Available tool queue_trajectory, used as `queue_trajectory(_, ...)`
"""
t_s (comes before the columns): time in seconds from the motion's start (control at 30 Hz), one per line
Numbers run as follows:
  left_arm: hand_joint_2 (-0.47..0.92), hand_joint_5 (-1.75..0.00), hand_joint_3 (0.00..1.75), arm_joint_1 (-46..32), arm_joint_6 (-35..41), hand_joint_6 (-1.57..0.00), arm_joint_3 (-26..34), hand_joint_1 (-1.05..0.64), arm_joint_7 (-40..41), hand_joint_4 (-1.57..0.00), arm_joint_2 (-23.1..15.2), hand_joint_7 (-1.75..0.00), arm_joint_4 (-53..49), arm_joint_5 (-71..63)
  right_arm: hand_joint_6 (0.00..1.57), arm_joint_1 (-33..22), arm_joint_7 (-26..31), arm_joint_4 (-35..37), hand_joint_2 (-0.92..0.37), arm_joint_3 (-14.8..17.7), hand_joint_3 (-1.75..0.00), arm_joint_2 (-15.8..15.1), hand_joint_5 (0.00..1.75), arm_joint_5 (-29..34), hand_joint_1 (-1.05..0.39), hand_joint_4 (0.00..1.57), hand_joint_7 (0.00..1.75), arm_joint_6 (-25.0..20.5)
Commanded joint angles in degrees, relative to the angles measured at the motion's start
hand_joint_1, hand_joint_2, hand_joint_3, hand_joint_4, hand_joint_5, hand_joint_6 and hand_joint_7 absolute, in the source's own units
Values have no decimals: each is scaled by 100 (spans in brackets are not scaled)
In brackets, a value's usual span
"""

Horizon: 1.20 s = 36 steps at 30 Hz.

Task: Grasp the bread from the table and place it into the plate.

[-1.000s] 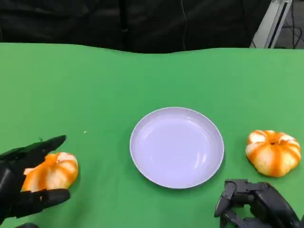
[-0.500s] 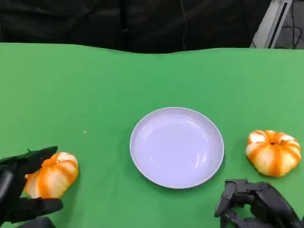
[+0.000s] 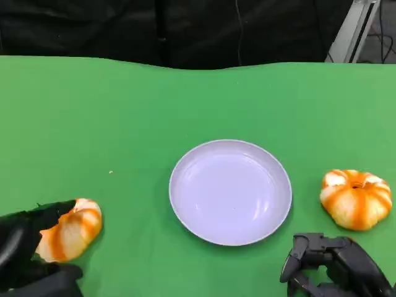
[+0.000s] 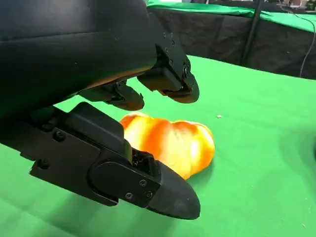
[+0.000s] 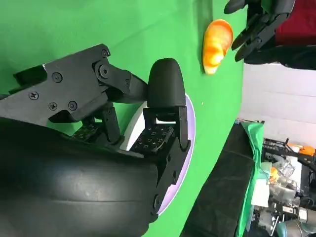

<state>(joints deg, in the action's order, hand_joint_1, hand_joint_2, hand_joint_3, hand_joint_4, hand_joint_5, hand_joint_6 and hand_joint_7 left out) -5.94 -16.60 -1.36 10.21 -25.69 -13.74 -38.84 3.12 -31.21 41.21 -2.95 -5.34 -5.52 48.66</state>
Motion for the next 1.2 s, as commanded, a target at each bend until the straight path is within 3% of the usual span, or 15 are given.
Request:
queue_trajectory(0.03,92,-1,11,119,31,-52,-98,-104,42,-54,-215,-1,-196,33,86,-38,9,-71,-71,40,-80,-84,141,-58,-10,84,113,48)
queue_trajectory(0.47,92,0,12,774,179,-54,-499,-104,-98,-54,-520,-1,-1000,8,86,-109,45,-191,-69,20,-82,-51,141,-50,-10,84,113,24)
queue_trajectory(1.2,92,0,17,1416,129,-57,-913,-104,-132,-54,-677,-1,-1904,150,85,-160,78,-272,-67,-15,-85,-28,144,-40,-10,83,115,-17)
